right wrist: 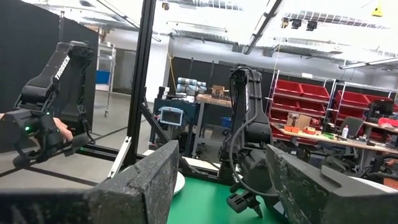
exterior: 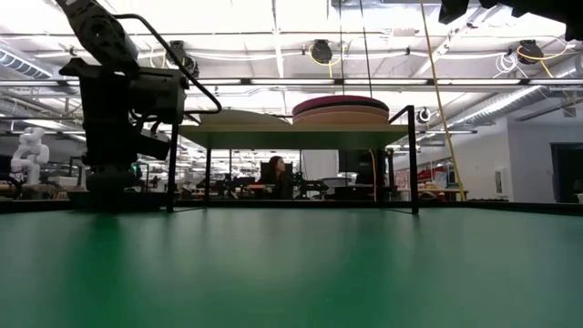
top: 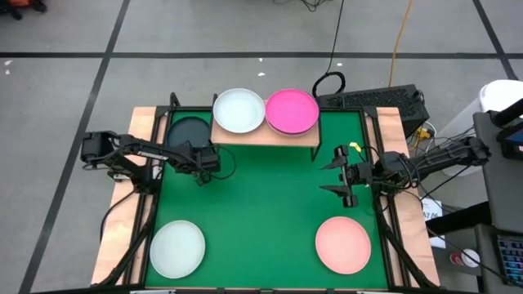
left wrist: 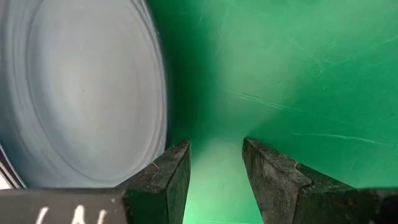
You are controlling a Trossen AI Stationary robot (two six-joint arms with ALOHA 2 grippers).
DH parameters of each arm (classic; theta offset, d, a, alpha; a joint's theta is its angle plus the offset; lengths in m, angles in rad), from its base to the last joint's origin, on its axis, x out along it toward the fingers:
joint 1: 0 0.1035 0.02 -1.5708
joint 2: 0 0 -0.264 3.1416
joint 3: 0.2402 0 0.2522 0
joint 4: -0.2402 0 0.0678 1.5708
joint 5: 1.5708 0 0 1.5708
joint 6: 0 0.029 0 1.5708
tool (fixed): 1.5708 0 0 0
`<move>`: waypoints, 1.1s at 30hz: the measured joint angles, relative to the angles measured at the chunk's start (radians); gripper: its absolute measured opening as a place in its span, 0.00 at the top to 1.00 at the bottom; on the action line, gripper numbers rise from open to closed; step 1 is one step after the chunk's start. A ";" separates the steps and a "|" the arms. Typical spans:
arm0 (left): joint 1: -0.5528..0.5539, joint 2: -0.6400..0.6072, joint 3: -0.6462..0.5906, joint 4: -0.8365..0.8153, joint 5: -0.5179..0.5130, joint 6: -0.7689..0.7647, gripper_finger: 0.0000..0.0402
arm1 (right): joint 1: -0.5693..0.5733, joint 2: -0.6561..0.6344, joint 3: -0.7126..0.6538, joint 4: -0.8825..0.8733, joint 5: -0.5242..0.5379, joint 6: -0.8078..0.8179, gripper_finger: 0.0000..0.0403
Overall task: Place and stack plates onto a shelf
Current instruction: Stack the dark blue plate on top of the white plate on the shelf
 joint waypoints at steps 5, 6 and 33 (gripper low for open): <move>0.010 0.001 0.000 0.004 0.000 0.005 0.64 | 0.000 0.000 0.000 0.000 0.000 0.001 0.45; 0.013 0.001 -0.001 0.007 0.001 0.005 0.66 | 0.000 0.000 0.000 0.000 0.000 0.003 0.45; -0.310 -0.040 0.182 -0.262 -0.100 -0.159 0.99 | 0.000 0.000 0.000 0.000 0.000 0.018 0.45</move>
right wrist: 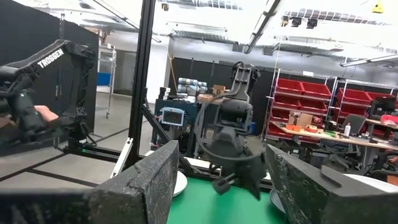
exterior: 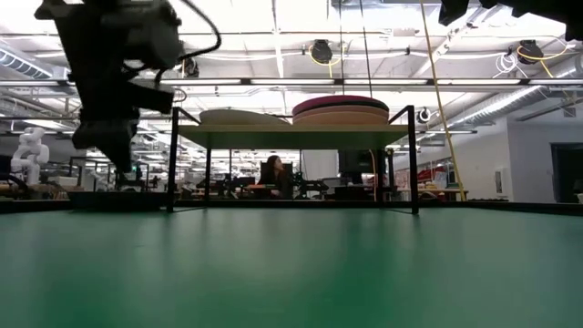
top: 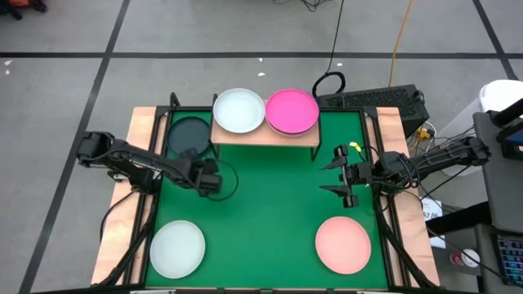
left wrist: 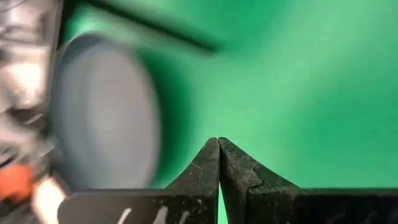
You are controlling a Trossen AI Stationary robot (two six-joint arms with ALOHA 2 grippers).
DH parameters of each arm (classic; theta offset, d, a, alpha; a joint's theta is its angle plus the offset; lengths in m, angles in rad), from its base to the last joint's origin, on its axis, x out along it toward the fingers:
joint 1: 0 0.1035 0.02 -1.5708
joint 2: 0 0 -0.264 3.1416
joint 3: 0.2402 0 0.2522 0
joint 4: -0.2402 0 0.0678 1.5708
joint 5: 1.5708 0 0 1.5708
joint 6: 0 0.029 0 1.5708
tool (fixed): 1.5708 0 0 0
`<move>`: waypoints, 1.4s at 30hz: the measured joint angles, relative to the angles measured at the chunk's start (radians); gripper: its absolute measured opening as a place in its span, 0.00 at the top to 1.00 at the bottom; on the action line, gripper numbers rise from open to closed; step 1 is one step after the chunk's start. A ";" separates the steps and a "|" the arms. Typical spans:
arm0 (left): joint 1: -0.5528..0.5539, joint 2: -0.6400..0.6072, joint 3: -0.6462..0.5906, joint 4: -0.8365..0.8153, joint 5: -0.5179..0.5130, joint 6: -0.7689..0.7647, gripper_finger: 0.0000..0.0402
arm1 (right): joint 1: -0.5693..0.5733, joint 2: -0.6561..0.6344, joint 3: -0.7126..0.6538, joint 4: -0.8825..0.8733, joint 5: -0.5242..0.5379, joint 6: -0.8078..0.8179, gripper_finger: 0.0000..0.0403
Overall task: Place and stack plates onto a shelf
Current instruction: Stack the dark blue plate on top of the white plate on the shelf
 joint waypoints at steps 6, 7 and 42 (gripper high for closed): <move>0.066 -0.002 -0.059 -0.026 -0.027 0.000 0.86 | 0.000 0.000 0.000 0.000 0.000 0.002 0.45; 0.079 -0.002 -0.076 0.005 -0.027 0.018 0.83 | 0.000 0.000 0.000 0.000 -0.001 0.002 0.45; 0.318 -0.002 -0.298 0.406 -0.018 0.142 0.96 | 0.000 0.000 0.000 0.000 0.000 0.000 0.45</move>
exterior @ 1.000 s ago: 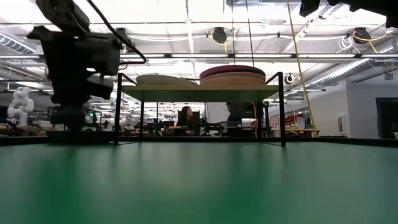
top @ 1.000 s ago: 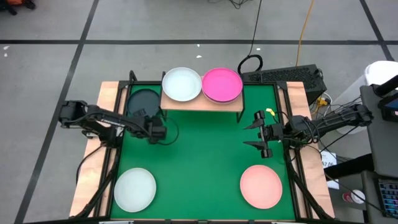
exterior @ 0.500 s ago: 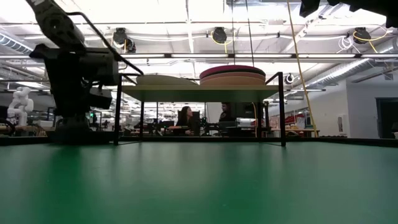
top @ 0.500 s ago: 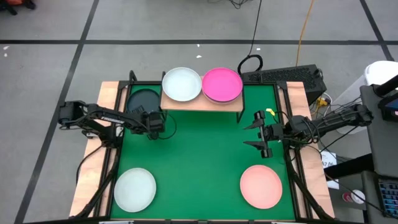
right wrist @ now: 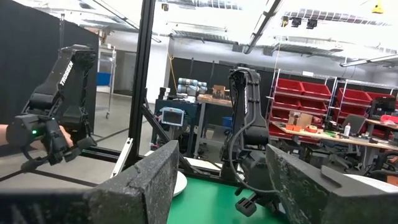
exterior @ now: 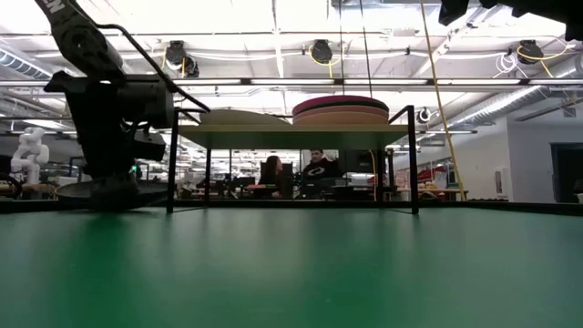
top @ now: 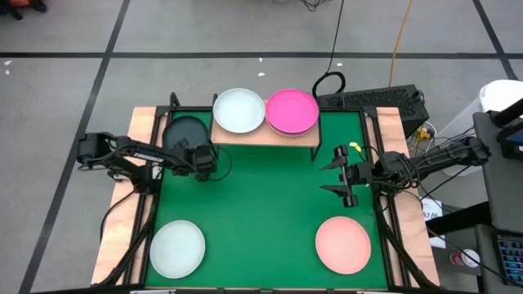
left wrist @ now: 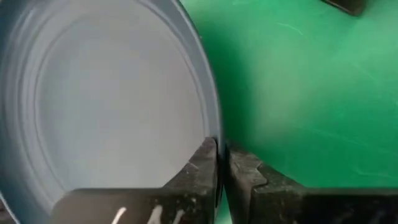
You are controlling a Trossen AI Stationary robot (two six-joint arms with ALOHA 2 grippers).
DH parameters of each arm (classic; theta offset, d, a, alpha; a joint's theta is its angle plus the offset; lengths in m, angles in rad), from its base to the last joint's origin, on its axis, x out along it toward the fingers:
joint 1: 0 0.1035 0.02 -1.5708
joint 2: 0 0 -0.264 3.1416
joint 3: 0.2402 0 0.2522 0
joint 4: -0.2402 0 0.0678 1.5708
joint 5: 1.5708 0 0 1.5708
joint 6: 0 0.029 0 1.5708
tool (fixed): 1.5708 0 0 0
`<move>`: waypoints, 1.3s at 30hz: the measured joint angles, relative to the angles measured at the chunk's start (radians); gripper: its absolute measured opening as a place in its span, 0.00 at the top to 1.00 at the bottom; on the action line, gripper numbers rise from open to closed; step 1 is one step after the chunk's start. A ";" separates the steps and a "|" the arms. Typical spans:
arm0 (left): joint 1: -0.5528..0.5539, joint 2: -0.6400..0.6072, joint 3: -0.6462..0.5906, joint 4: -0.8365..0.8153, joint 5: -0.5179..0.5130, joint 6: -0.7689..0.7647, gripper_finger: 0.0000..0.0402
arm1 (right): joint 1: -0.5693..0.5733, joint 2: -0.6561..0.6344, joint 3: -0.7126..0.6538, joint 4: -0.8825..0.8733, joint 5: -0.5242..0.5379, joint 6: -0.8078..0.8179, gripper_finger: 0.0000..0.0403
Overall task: Place and stack plates onto a shelf
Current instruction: Stack the dark blue plate on top of the white plate on the shelf
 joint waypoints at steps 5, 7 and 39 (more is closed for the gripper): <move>-0.058 0.002 0.069 -0.122 0.058 -0.074 0.98 | 0.000 0.000 0.000 0.000 0.000 0.000 0.45; -0.098 0.004 0.123 -0.201 0.092 -0.123 0.98 | 0.000 0.000 0.000 0.000 0.000 0.000 0.45; -0.546 -0.024 0.833 -0.967 -0.219 -0.439 0.98 | 0.000 0.000 0.000 0.037 0.000 -0.010 0.45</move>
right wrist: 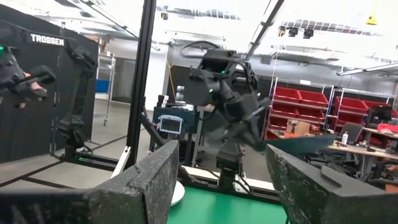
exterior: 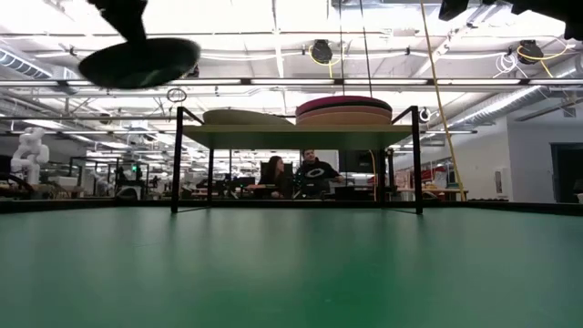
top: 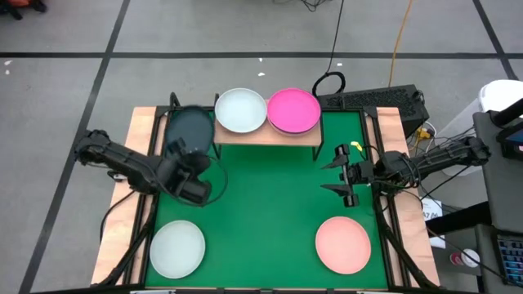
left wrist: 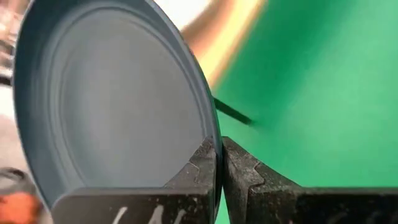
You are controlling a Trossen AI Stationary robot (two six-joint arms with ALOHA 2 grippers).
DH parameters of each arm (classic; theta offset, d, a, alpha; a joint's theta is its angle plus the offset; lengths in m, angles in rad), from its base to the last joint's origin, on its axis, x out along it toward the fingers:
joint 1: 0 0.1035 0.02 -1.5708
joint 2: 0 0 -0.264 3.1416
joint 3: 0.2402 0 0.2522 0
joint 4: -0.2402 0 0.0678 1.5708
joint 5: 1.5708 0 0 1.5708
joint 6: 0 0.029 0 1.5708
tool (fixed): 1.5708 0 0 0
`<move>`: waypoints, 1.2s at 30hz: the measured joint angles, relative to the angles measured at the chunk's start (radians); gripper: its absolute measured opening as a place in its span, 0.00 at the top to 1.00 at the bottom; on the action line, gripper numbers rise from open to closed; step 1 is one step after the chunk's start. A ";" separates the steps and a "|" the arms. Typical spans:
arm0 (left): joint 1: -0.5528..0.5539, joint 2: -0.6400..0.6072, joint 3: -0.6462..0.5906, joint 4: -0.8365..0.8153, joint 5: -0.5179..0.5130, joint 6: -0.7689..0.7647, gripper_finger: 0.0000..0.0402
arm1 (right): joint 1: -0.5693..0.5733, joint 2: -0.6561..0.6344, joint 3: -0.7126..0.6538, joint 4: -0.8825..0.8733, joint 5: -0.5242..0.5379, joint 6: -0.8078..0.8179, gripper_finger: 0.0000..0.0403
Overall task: Place and stack plates onto a shelf
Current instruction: Stack the dark blue plate on top of the white plate on the shelf
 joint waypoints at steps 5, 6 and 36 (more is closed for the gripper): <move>0.105 -0.002 0.037 0.156 -0.096 0.395 0.98 | 0.000 0.000 0.000 0.002 0.000 -0.008 0.45; 0.132 -0.001 0.038 0.224 -0.095 0.498 0.98 | 0.000 0.000 0.000 0.002 0.000 -0.008 0.45; 0.636 0.148 0.038 0.622 0.374 1.679 0.96 | 0.000 0.000 0.000 -0.015 0.000 -0.005 0.45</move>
